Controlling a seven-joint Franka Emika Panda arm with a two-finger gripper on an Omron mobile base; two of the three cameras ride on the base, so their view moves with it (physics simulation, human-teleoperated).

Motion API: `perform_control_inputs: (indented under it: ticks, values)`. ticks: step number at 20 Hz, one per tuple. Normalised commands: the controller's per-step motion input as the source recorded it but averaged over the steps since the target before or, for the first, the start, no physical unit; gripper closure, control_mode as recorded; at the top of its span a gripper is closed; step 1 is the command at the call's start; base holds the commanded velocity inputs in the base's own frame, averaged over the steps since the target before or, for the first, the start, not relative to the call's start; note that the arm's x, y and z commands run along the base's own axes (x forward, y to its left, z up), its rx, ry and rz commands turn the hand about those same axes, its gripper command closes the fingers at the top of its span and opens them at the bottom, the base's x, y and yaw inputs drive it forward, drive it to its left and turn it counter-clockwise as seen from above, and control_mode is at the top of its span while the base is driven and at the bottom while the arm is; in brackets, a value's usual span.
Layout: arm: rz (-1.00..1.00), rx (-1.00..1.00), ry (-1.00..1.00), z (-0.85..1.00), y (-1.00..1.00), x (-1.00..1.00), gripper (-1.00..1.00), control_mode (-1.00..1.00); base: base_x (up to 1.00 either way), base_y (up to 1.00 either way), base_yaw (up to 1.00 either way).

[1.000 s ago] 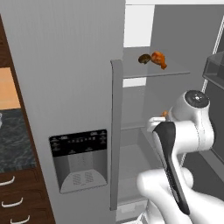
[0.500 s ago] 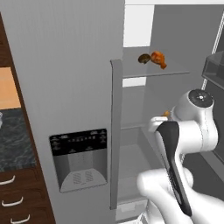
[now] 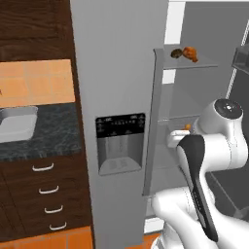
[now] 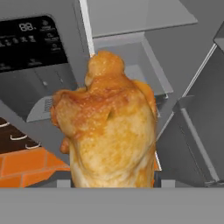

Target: Place one mushroom and one chicken drumstick in each tupperware on the nearby counter, to pack two identical lunches.

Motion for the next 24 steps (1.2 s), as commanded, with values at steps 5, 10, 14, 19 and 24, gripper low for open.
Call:
perform_control_inputs:
  ticks: [5,10,14,19,24]
  values:
    - [0.0,0.0,0.0,0.0,0.0,0.0,1.0,1.0,-0.23,1.0,0.08]
    - [0.0,0.0,0.0,0.0,0.0,0.0,1.0,1.0,0.0,1.0,0.17]
    - [0.0,0.0,0.0,0.0,0.0,0.0,1.0,1.0,0.0,1.0,0.1]
    - [0.0,0.0,0.0,0.0,0.0,0.0,1.0,1.0,0.1,1.0,0.04]
    - [0.0,0.0,0.0,0.0,0.0,0.0,1.0,1.0,0.21,1.0,0.0]
